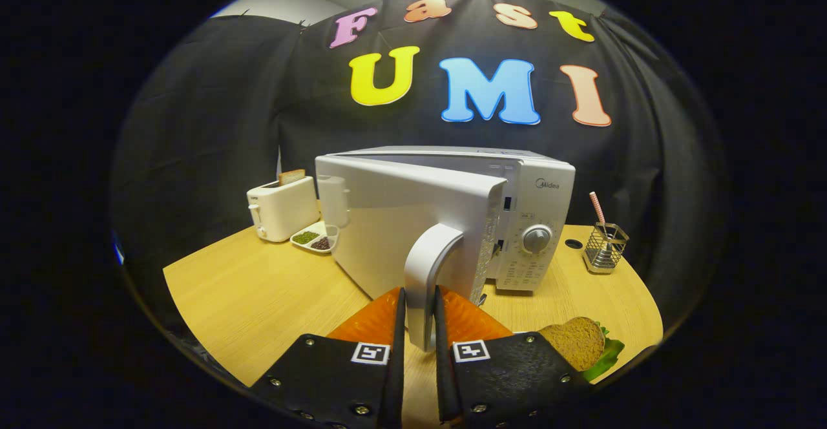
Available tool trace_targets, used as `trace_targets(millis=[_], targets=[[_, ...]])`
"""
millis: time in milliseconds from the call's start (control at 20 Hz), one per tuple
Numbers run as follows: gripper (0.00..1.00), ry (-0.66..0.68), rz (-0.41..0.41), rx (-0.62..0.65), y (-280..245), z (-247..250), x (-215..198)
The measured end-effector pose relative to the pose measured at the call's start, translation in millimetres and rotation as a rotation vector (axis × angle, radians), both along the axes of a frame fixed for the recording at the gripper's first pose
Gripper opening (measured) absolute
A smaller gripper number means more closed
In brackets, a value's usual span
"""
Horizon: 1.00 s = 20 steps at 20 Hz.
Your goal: Open the microwave, put the food inside, and close the microwave door.
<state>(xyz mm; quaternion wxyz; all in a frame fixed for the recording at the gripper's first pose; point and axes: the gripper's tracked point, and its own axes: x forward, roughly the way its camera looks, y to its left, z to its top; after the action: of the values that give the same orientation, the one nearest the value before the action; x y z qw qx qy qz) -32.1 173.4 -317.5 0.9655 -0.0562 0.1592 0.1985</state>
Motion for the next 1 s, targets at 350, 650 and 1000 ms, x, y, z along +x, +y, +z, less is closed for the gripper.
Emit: trace_targets(millis=[350, 650, 1000], targets=[[0.22, 0.050, 0.138, -0.035, 39.0, 14.5, -52.9], [0.21, 0.073, 0.235, -0.063, 86.6, 13.5, -90.6], [0.22, 0.085, 0.286, -0.121, 136.6, 10.9, -123.2]])
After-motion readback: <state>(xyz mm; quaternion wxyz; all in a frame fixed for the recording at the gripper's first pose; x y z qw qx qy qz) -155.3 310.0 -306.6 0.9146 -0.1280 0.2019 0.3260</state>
